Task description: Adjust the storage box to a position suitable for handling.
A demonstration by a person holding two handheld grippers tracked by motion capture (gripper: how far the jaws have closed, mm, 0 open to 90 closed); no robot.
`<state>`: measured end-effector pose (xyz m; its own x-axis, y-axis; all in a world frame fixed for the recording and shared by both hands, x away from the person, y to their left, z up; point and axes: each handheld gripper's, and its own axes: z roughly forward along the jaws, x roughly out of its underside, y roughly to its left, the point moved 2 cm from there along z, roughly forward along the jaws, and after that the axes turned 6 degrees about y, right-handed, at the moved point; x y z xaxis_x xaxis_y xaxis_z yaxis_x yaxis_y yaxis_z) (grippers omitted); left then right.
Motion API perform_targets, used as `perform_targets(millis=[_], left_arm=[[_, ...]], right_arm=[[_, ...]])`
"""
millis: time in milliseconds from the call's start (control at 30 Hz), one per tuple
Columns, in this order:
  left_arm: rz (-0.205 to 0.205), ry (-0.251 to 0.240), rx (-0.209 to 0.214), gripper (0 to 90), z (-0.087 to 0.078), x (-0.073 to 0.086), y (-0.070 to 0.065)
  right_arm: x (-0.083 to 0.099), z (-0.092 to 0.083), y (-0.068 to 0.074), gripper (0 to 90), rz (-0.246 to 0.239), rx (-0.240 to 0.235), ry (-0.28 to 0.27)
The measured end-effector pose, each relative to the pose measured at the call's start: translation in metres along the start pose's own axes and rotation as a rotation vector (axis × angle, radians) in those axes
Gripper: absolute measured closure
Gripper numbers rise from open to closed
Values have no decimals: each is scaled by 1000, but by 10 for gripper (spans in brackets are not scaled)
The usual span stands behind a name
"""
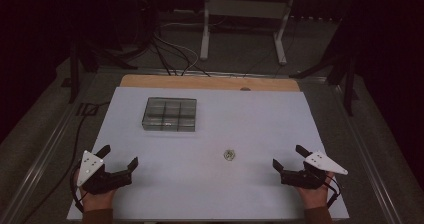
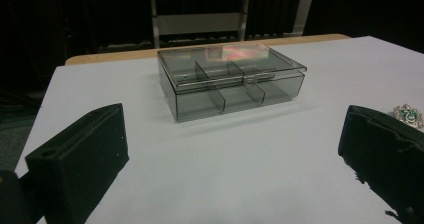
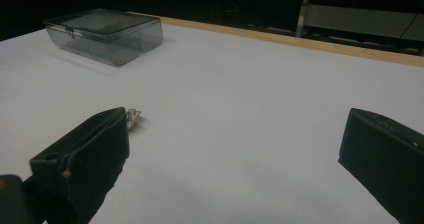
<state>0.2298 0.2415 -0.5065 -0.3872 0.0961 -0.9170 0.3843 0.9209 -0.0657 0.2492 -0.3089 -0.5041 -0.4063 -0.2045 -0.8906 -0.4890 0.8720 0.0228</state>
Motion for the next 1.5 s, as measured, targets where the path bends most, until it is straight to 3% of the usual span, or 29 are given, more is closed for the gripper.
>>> perform_targets(millis=[367,633,767,1267,1500], left_arm=[[-19,-27,9,11,0,1,4],[-13,-64,-4,11,-1,-11,7],[-29,-69,-18,11,1,-19,11],[-50,-54,-61,12,29,-51,31],[-38,-40,-76,12,43,-60,36]], right_arm=[[0,-1,0,0,-3,10,-4],[0,-3,-3,0,9,24,-13],[1,-4,-3,0,15,33,-14],[2,-2,-3,0,9,46,-8],[2,-2,-3,0,9,47,-6]])
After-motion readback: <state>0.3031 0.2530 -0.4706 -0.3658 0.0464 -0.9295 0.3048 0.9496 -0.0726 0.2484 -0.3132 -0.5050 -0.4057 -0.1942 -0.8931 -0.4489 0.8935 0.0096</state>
